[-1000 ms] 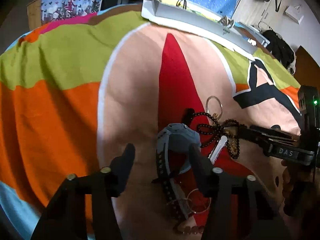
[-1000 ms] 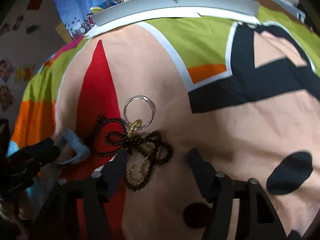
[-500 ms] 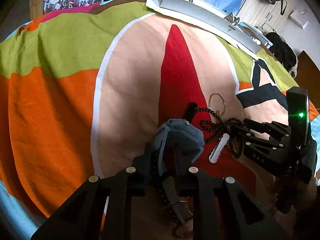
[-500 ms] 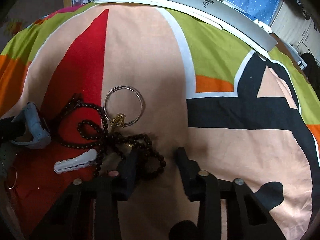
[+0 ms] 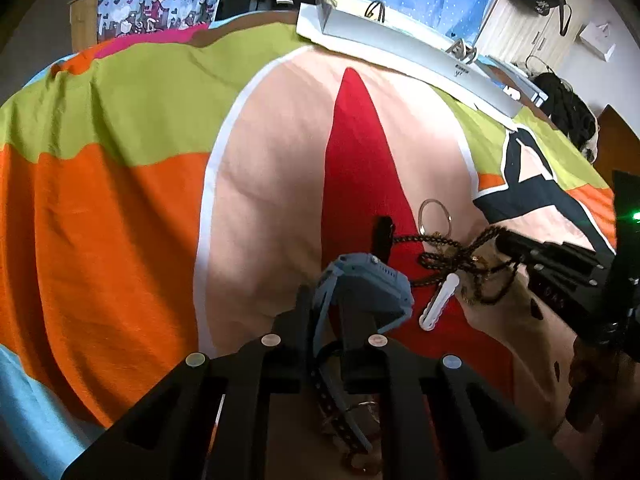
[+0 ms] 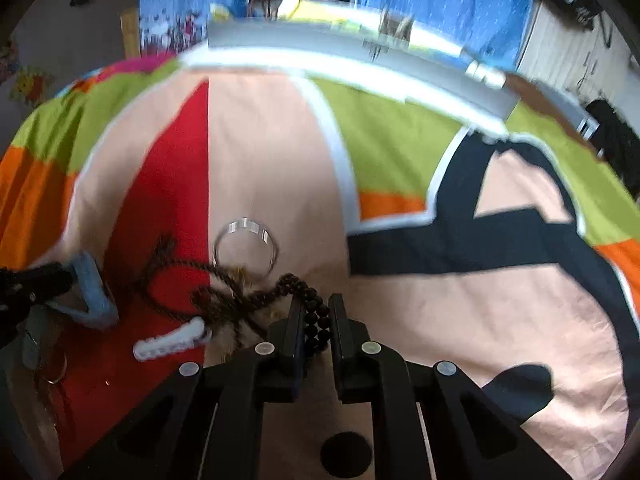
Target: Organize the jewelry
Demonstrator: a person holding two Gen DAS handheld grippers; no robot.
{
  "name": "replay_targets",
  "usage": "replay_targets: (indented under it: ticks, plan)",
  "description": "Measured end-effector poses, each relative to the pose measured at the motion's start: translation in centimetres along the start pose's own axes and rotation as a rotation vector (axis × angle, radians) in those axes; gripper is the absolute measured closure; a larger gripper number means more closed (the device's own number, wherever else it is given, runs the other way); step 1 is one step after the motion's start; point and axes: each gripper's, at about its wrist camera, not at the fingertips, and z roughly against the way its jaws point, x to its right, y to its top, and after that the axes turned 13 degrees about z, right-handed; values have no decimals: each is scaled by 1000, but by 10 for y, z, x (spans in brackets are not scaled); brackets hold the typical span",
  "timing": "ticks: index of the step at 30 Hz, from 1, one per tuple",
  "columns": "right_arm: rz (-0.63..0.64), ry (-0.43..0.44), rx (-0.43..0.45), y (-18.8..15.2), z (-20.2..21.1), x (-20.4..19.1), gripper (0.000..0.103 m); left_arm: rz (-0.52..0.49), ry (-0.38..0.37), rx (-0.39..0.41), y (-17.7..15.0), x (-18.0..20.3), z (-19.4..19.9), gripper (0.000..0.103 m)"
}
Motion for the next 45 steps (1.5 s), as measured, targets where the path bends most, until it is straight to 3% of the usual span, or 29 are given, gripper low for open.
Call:
replay_targets:
  ticks: [1,7,10,16,30,45]
  plan:
    - [-9,-8,37,2,8,3,92,2,-9,6,0,0,1,100]
    - [-37,-34,159,5,29,12,92,3,-24,37,1,3,7,100]
    - [-67,-11,227,-2,38,17,92,10,-33,62,3,3,11,100]
    - [-74,14,350,15,56,10,92,40,-56,109,7,-1,21,100]
    - [-127,50,510,25,93,20,97,69,-126,204,17,6,49,100]
    - [-213,86,606,25,120,44,97,50,-103,220,15,10,48,100]
